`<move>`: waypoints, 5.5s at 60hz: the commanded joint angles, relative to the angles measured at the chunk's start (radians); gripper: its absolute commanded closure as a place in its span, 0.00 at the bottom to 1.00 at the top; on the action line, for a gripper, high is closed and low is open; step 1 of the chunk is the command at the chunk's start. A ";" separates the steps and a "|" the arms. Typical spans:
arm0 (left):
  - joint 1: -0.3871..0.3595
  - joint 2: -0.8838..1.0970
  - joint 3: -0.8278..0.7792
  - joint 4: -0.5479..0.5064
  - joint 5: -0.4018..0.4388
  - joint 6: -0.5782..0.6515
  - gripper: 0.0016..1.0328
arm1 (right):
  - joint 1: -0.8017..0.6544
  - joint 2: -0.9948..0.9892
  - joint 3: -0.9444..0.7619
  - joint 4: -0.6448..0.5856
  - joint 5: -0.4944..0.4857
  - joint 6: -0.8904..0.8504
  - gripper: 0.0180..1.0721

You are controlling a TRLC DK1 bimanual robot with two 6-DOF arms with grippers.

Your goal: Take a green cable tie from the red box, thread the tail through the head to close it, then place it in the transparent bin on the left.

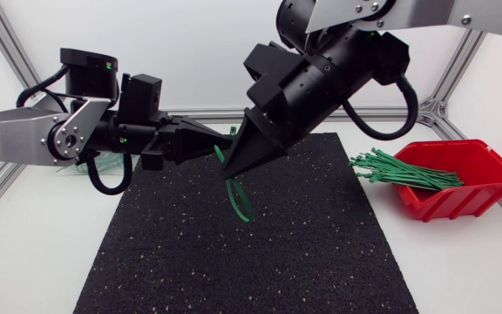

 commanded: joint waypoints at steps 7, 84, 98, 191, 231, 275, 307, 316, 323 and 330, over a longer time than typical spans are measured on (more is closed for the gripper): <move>-0.002 -0.010 -0.154 0.469 -0.040 -0.495 0.97 | -0.022 -0.060 -0.077 0.015 -0.046 0.071 0.95; -0.048 -0.081 -0.244 0.495 -0.053 -0.635 0.97 | -0.053 -0.063 -0.114 0.040 -0.293 0.714 0.89; -0.056 -0.090 -0.261 0.523 -0.081 -0.637 0.97 | -0.068 -0.050 -0.090 0.023 -0.280 0.723 0.68; -0.064 -0.144 -0.335 0.652 -0.095 -0.655 0.97 | -0.085 0.049 -0.050 0.096 -0.300 0.711 0.94; 0.045 -0.073 -0.275 0.667 -0.033 -0.542 0.97 | -0.037 -0.128 -0.188 0.092 0.132 0.349 0.43; 0.160 0.085 -0.020 0.161 -0.007 -0.124 0.97 | 0.050 0.010 -0.332 0.383 0.717 -0.301 0.38; 0.185 0.270 0.190 -0.059 0.040 -0.049 0.97 | 0.214 -0.068 -0.630 0.859 0.965 -0.883 0.38; 0.182 0.309 0.237 -0.091 0.062 -0.051 0.97 | 0.243 -0.062 -0.711 1.018 1.053 -1.081 0.38; 0.182 0.343 0.268 -0.106 0.066 -0.051 0.97 | 0.268 -0.054 -0.749 1.046 1.065 -1.141 0.37; 0.182 0.373 0.309 -0.151 0.069 -0.051 0.97 | 0.299 -0.060 -0.766 1.072 1.068 -1.187 0.37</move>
